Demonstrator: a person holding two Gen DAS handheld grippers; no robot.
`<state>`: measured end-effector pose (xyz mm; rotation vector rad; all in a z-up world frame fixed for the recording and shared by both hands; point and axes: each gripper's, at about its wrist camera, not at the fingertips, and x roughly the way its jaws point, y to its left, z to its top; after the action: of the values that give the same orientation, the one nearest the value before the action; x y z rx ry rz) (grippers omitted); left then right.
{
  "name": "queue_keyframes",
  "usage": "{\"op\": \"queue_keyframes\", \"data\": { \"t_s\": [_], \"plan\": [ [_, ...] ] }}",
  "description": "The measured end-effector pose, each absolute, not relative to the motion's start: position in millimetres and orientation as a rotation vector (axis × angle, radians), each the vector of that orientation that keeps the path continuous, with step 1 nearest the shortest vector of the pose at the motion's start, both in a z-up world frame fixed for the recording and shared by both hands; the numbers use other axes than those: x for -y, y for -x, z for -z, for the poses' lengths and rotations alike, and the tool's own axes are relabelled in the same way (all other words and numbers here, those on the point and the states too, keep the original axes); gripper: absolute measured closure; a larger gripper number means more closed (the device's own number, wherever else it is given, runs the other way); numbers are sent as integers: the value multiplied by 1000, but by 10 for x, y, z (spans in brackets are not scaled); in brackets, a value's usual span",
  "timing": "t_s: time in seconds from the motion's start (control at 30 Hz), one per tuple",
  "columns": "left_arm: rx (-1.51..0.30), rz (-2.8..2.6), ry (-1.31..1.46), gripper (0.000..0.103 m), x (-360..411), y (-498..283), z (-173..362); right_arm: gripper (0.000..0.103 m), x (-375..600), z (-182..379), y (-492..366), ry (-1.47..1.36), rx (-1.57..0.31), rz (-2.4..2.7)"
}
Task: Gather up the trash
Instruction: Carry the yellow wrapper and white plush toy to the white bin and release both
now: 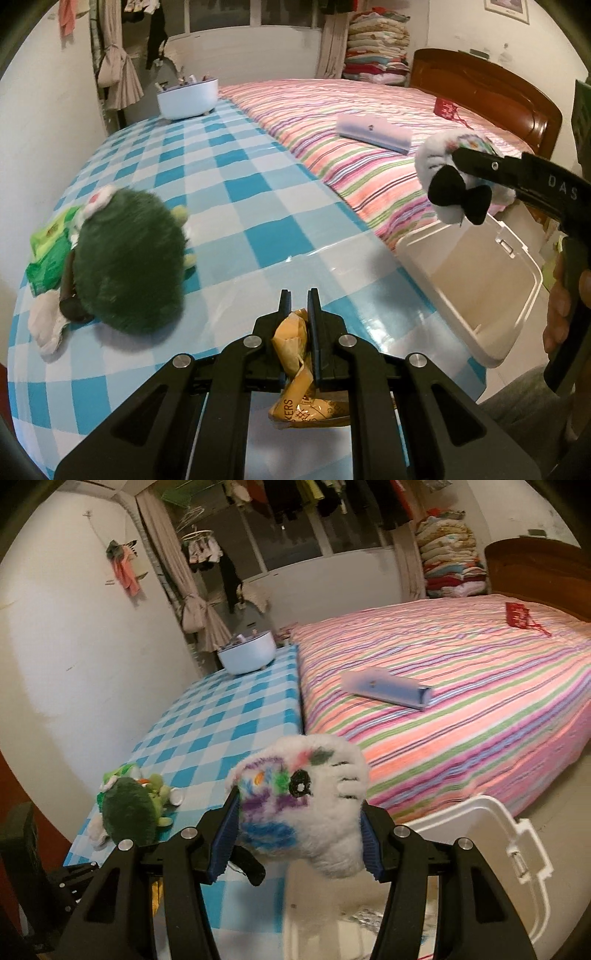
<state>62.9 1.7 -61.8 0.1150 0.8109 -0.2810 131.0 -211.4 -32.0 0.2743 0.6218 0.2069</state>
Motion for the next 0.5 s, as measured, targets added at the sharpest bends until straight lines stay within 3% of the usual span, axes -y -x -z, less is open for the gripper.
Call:
{"op": "queue_keyframes", "data": {
  "t_s": [0.5],
  "plan": [
    [-753,385,-169,94,615,-758,413,48,2669,267,-1001,-237,-565,-17]
  ]
}}
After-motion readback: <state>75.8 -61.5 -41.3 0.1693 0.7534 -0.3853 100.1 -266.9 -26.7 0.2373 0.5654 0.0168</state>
